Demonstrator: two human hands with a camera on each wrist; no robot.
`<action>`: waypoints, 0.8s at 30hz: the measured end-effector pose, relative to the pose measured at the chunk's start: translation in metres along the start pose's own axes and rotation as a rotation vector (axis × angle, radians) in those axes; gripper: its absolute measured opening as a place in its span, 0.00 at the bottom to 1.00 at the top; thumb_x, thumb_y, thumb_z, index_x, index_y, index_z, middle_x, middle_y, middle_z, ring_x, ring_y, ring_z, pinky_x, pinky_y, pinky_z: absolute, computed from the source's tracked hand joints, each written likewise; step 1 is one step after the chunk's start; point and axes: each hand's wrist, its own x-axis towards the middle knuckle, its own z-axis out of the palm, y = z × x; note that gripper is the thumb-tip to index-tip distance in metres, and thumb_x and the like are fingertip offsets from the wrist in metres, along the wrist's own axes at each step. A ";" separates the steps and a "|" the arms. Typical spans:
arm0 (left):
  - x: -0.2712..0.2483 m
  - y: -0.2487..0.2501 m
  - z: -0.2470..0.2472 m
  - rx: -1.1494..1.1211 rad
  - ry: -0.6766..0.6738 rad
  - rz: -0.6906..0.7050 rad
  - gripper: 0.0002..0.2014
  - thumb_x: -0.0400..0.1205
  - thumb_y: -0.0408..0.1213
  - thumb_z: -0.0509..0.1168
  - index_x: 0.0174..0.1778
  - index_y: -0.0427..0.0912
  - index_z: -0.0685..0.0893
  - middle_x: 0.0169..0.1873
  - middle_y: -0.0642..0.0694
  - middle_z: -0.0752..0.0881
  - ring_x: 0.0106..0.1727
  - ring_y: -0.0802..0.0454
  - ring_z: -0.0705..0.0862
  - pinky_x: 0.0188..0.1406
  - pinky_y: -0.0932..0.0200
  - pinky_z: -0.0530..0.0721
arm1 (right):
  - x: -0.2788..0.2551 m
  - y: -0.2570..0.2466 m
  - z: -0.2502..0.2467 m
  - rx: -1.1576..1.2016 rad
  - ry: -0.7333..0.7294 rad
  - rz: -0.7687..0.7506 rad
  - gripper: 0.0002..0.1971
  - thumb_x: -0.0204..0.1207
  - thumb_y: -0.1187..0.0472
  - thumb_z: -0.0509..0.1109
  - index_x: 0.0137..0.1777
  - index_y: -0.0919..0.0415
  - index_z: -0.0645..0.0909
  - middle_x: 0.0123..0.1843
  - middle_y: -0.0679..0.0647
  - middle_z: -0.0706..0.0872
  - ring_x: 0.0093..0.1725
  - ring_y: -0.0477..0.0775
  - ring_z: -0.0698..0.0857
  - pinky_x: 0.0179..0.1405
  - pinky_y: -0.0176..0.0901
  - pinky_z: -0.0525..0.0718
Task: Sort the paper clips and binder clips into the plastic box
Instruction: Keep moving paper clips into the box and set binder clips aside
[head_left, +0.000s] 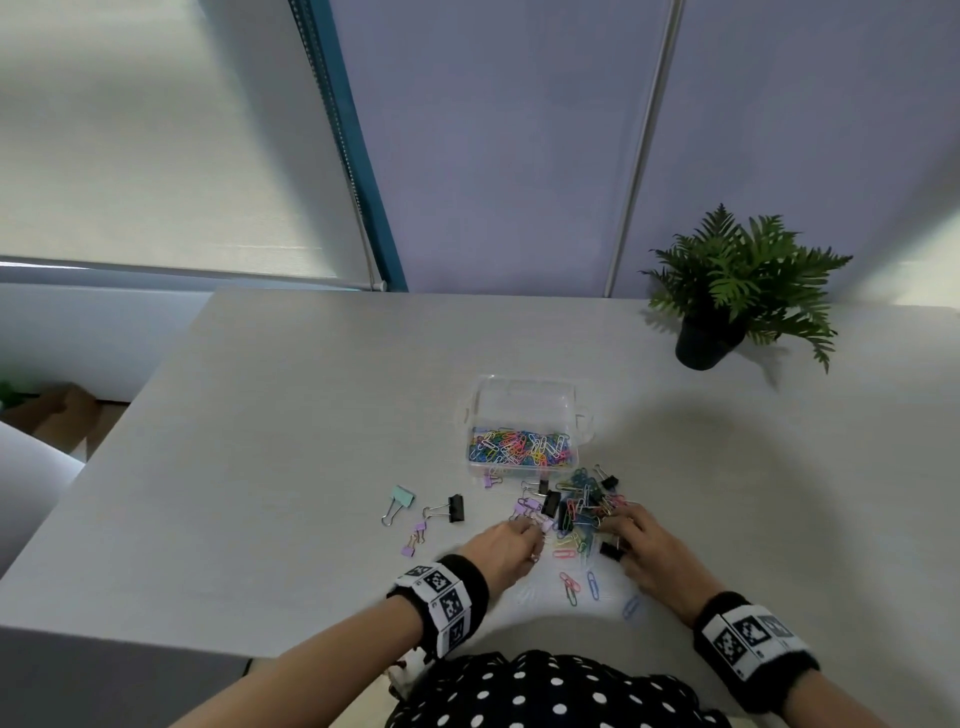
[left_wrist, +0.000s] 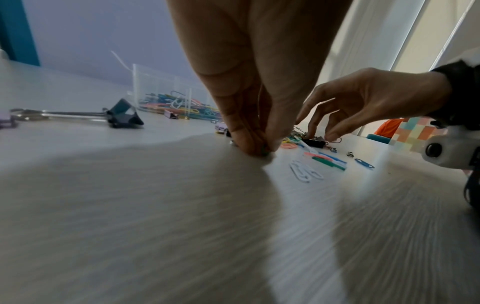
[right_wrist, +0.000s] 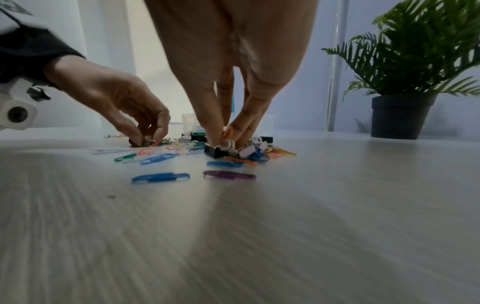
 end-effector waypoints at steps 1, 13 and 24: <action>0.000 -0.003 0.001 -0.014 0.004 0.008 0.07 0.81 0.30 0.58 0.53 0.34 0.76 0.55 0.38 0.79 0.52 0.41 0.81 0.57 0.46 0.81 | -0.002 0.001 -0.001 0.014 0.015 -0.004 0.23 0.65 0.77 0.69 0.60 0.64 0.79 0.66 0.60 0.76 0.62 0.55 0.79 0.62 0.34 0.75; 0.004 -0.031 -0.020 -0.256 0.033 -0.104 0.10 0.80 0.32 0.63 0.55 0.35 0.81 0.47 0.41 0.81 0.47 0.53 0.78 0.52 0.66 0.74 | 0.020 -0.014 0.016 -0.179 -0.218 -0.130 0.10 0.74 0.60 0.66 0.55 0.51 0.76 0.70 0.53 0.75 0.69 0.52 0.73 0.57 0.67 0.78; -0.009 -0.012 0.005 0.017 -0.016 0.243 0.12 0.82 0.26 0.57 0.58 0.37 0.82 0.55 0.37 0.81 0.54 0.41 0.81 0.56 0.49 0.81 | 0.033 -0.022 0.013 -0.265 -0.186 -0.327 0.21 0.57 0.70 0.80 0.37 0.54 0.70 0.39 0.52 0.79 0.37 0.49 0.77 0.21 0.35 0.75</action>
